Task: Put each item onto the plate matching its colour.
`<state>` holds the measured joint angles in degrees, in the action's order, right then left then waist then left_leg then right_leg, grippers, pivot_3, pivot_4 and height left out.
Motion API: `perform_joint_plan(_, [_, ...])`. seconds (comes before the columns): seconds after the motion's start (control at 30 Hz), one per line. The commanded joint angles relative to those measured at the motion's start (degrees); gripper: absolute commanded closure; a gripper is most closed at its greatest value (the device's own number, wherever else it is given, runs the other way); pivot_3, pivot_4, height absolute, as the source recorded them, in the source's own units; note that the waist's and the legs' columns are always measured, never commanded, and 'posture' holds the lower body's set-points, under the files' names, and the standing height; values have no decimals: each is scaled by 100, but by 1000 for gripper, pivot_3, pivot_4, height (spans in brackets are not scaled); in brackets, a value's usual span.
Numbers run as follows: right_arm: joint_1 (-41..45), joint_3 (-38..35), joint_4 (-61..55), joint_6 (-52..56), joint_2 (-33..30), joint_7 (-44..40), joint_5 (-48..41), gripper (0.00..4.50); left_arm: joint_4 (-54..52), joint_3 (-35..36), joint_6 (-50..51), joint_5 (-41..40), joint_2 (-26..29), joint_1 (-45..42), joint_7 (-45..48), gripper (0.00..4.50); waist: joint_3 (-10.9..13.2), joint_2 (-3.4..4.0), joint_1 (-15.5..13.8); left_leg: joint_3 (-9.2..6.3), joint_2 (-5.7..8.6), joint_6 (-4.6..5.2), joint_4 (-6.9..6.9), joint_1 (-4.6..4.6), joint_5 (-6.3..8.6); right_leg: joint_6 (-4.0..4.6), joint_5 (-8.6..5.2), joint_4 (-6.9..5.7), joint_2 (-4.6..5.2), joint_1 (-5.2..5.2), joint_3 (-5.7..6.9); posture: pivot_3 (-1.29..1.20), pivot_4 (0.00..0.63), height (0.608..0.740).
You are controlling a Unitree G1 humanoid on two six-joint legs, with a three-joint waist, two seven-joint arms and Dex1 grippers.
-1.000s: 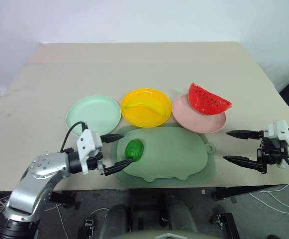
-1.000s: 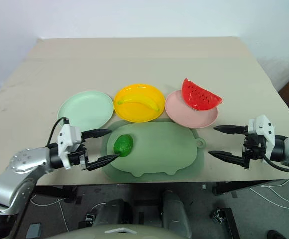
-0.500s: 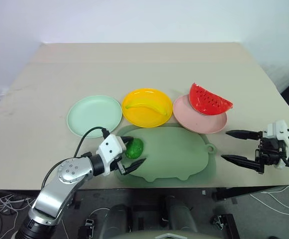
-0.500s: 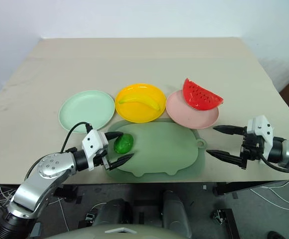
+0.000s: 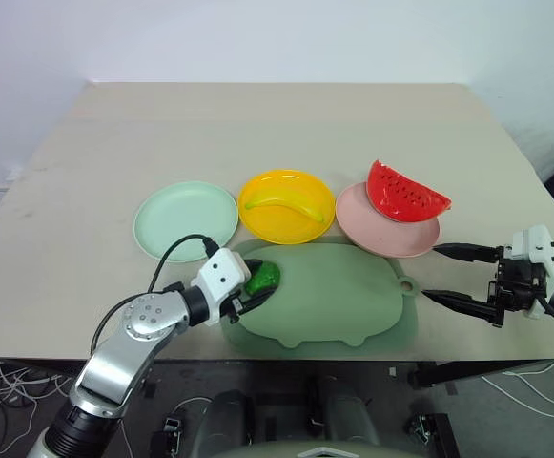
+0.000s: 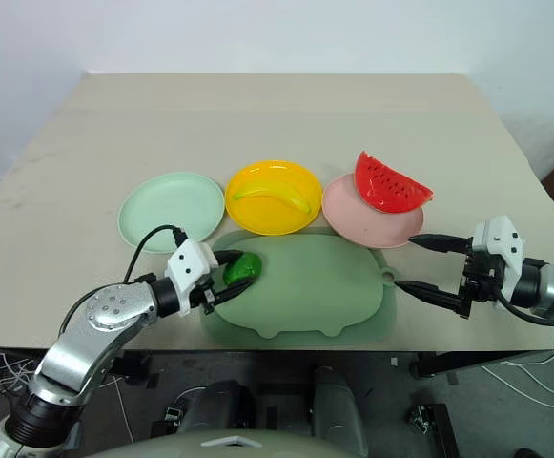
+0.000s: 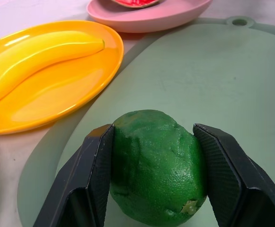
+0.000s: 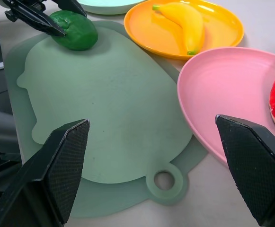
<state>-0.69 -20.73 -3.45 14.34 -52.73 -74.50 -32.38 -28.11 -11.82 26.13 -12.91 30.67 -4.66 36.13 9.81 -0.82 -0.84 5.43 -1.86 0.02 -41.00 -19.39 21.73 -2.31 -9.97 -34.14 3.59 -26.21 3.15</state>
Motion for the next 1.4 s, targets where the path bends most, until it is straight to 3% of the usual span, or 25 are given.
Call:
perform_joint_plan(0.03, [102,-34,-169,-5,32,19,-101,0,141,632,-34,-503,-201,-318,26,2152,2,-3,4,0,0,0,-1,0,0,0,0,0,0,-2,0,0,150,736])
perform_joint_plan(0.17, [295,39,-235,52,47,73,-143,0,533,1500,78,-939,-336,-1024,-237,2152,2,-3,7,-5,-1,0,-2,-3,0,-6,4,-1,-2,-7,3,0,150,736])
perform_joint_plan(0.37, [419,129,-270,80,74,87,-178,0,1439,2021,-233,-612,-144,-1516,-497,2152,1,-1,15,-3,2,0,0,-1,0,-21,11,0,-5,-6,4,0,150,736])
perform_joint_plan(0.6, [532,231,-253,88,141,101,-160,0,2579,2037,-788,-235,-44,-1541,-515,2152,2,-2,4,-1,1,0,-2,-2,0,-19,10,1,-2,-5,7,0,150,736])
perform_joint_plan(0.87, [627,284,-266,113,198,113,-145,0,3030,2003,-936,-181,-61,-1553,-422,2152,2,-3,10,-1,0,0,-2,-2,-1,-20,11,0,-1,-6,8,0,150,736])
perform_joint_plan(1.07, [700,339,-219,95,245,105,-121,0,2867,2137,-617,-371,-22,-1539,-372,167,2,-3,8,-1,0,0,-2,-2,-1,-21,12,-1,1,-5,8,0,150,736])
perform_joint_plan(1.1, [711,349,-200,87,252,98,-116,0,2804,2172,-605,-411,12,-1539,-338,18,2,-3,9,-1,0,0,-2,-2,-1,-21,12,-1,1,-6,8,0,150,736])
perform_joint_plan(1.27, [749,366,-175,94,255,80,-125,0,2278,2708,-520,-1077,67,-1472,-134,18,2,-3,11,-1,-2,0,-2,-3,-1,-21,12,-1,1,-8,8,0,150,736])
perform_joint_plan(1.4, [792,323,-61,73,229,50,-117,0,1625,3350,-453,-1826,326,-939,390,18,2,-2,40,0,-4,-1,0,-1,-1,-21,12,-4,1,-9,7,0,150,736])
